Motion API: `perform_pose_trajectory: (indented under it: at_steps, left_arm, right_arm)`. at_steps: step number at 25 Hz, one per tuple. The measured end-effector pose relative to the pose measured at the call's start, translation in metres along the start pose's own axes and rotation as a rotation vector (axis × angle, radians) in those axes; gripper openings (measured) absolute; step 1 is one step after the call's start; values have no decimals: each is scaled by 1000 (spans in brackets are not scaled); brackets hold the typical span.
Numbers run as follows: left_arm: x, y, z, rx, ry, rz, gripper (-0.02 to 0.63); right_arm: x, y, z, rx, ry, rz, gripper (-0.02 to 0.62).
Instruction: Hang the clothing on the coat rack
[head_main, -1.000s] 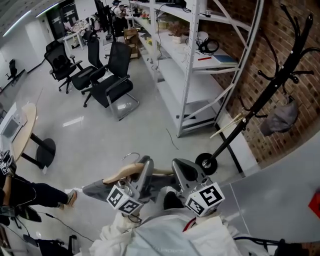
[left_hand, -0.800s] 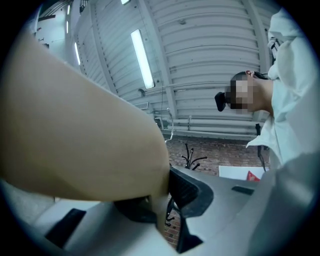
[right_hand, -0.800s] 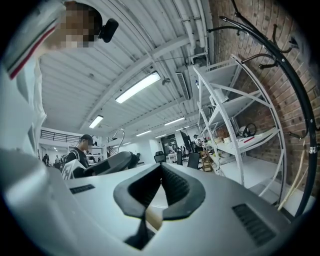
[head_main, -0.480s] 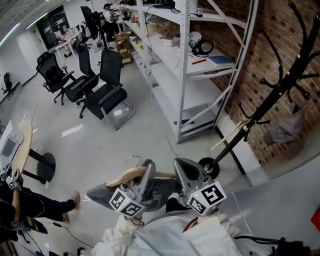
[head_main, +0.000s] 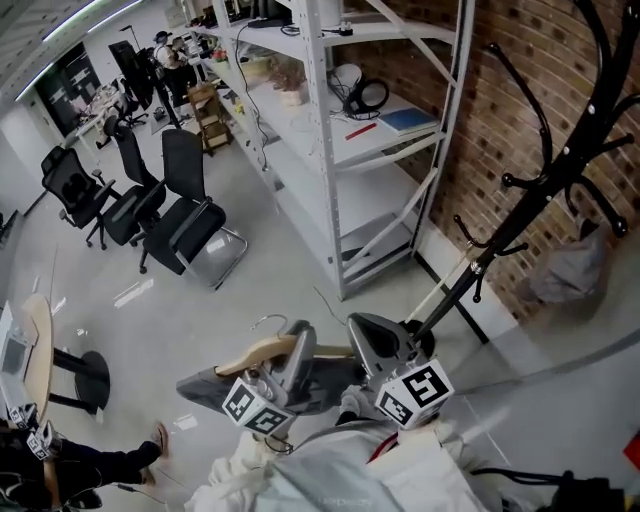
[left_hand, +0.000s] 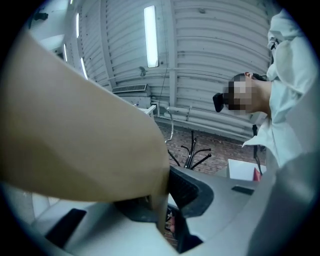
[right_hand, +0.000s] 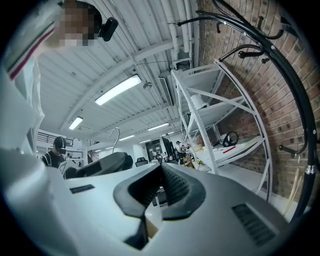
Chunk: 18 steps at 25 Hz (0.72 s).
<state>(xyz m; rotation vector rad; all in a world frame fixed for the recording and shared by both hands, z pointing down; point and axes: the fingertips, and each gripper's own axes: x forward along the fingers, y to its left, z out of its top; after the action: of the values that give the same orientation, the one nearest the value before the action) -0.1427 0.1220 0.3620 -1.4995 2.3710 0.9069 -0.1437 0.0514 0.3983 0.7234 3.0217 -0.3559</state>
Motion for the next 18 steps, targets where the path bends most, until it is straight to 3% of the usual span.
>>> perform_pose_trajectory:
  at_steps: [9,18]
  left_arm:
    - [80,25,-27,-24,30,-125,55]
    - [123,33,-48,-96,60,-241,55]
  right_arm:
    - [16,-71,18,-35,-40,-96,25]
    - [0,-112,28,-62,-66,-252,25]
